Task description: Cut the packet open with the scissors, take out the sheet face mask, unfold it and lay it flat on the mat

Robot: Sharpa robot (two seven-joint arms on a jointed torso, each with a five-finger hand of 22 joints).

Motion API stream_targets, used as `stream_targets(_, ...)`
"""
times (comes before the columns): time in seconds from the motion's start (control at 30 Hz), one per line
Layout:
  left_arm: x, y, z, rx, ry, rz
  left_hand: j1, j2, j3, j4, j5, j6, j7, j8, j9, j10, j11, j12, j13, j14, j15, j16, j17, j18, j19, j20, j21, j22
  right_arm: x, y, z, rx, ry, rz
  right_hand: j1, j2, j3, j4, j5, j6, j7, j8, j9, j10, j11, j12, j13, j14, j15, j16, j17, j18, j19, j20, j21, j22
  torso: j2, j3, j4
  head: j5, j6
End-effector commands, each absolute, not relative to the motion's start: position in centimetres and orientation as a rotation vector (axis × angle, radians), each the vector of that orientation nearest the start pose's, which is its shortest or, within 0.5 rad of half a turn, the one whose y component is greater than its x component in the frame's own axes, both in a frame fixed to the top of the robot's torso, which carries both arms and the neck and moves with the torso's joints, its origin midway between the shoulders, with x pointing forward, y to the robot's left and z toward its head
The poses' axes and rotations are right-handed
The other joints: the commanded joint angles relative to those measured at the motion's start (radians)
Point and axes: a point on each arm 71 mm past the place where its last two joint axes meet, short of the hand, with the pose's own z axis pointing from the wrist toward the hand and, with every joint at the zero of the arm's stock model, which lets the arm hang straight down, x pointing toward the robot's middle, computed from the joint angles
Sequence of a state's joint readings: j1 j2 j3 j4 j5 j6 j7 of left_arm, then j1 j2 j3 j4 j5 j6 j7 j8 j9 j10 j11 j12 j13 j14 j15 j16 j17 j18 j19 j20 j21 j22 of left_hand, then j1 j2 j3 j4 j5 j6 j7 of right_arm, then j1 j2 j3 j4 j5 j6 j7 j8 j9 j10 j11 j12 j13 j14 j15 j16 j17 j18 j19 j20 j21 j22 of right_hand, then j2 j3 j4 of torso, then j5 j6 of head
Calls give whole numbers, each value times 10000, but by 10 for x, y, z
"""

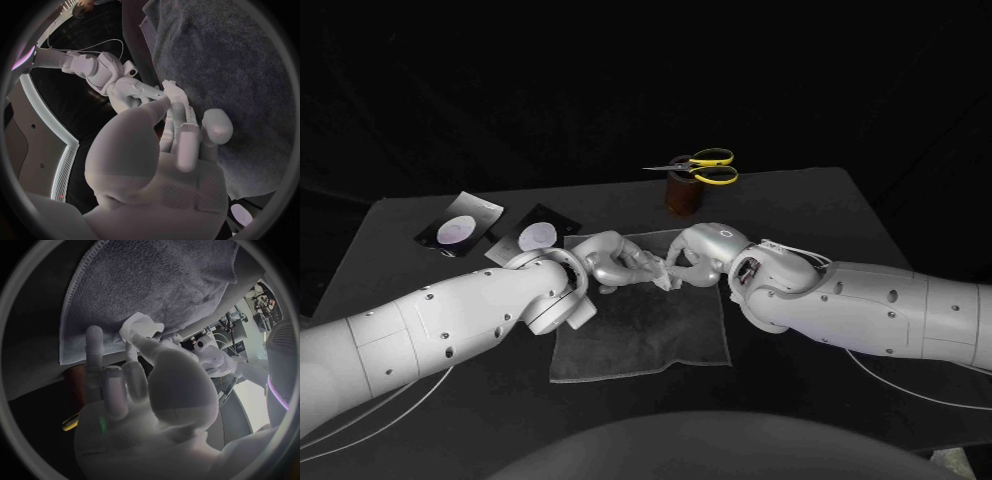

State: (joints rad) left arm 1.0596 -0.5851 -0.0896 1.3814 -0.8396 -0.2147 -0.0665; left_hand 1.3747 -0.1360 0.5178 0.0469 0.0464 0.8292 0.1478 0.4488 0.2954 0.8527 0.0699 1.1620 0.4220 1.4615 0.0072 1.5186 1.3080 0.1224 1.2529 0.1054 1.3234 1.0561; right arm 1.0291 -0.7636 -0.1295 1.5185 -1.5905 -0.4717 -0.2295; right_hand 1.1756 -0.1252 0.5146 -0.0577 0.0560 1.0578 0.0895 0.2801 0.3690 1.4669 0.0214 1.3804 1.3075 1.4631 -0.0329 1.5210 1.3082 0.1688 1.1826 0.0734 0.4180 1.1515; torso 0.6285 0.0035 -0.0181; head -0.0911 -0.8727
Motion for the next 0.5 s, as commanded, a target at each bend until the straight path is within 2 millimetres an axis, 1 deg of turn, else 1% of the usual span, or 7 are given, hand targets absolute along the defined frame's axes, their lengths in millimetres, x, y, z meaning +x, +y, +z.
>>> stream_targets(0.03, 457, 105, -287, -3767, 20922, -10582, -103, -2, 56, 22, 21, -66, 15, 34, -3, 51, 22, 35, 11, 58, 4, 58, 231, -152, 79, -13, 48, 18, 434, -167, -284, -1830, 17526, 5851, 61, 201, 35, 115, -65, 140, -30, 46, 26, 409, -107, 125, 1296, 695, -99, 66, 1334, 142, 124, -18, -31, 2, -1, -2, -1, 6, 1)
stream_targets(0.07, 457, 105, -287, -3766, 20924, -10583, -103, -2, 56, 22, 21, -66, 15, 34, -3, 51, 22, 35, 11, 58, 4, 58, 231, -152, 79, -13, 48, 18, 434, -167, -284, -1809, 17475, 5859, 78, 244, 55, 131, -69, 158, -43, 48, 29, 424, -120, 155, 1317, 708, -111, 80, 1373, 136, 150, -26, 15, 20, 0, 0, -2, 8, 1)
stream_targets(0.1, 457, 105, -287, -3763, 20927, -10586, -103, -2, 56, 22, 21, -66, 15, 34, -3, 51, 22, 35, 11, 58, 4, 58, 231, -152, 79, -13, 48, 18, 435, -167, -284, -1775, 17389, 5881, 111, 338, 101, 164, -73, 202, -74, 62, 41, 477, -147, 280, 1411, 740, -133, 112, 1465, 111, 231, -41, 186, 83, 3, 1, -1, 9, 1)
stream_targets(0.23, 457, 105, -287, -3759, 20932, -10591, -116, -4, 60, 27, 22, -67, 16, 38, -3, 50, 24, 49, 19, 63, 5, 60, 238, -151, 79, -12, 50, 17, 436, -167, -281, -1610, 16924, 6049, 200, 558, 249, 265, -78, 335, -177, 124, 105, 657, -245, 699, 1724, 896, -226, 279, 1952, 12, 578, -114, 878, 341, 3, 4, -1, 0, 1)
stream_targets(0.43, 457, 105, -287, -3762, 20920, -10591, -125, -6, 63, 30, 22, -67, 17, 40, -3, 50, 25, 58, 24, 66, 6, 61, 243, -151, 80, -12, 51, 16, 439, -169, -277, -1434, 16280, 6252, 419, 728, 522, 243, -76, 495, -253, 248, 223, 793, -320, 1036, 1980, 1004, -296, 403, 2328, -68, 880, -205, 1432, 561, -2, 4, 4, -12, 1)
stream_targets(0.5, 457, 105, -287, -3761, 20914, -10594, -125, -6, 63, 30, 22, -67, 17, 40, -3, 50, 25, 58, 24, 66, 6, 61, 243, -151, 80, -12, 51, 16, 440, -169, -276, -1368, 16124, 6298, 452, 745, 590, 239, -76, 556, -271, 297, 260, 826, -337, 1134, 2056, 1024, -313, 427, 2405, -89, 946, -225, 1568, 616, -1, 3, 3, -8, 1)
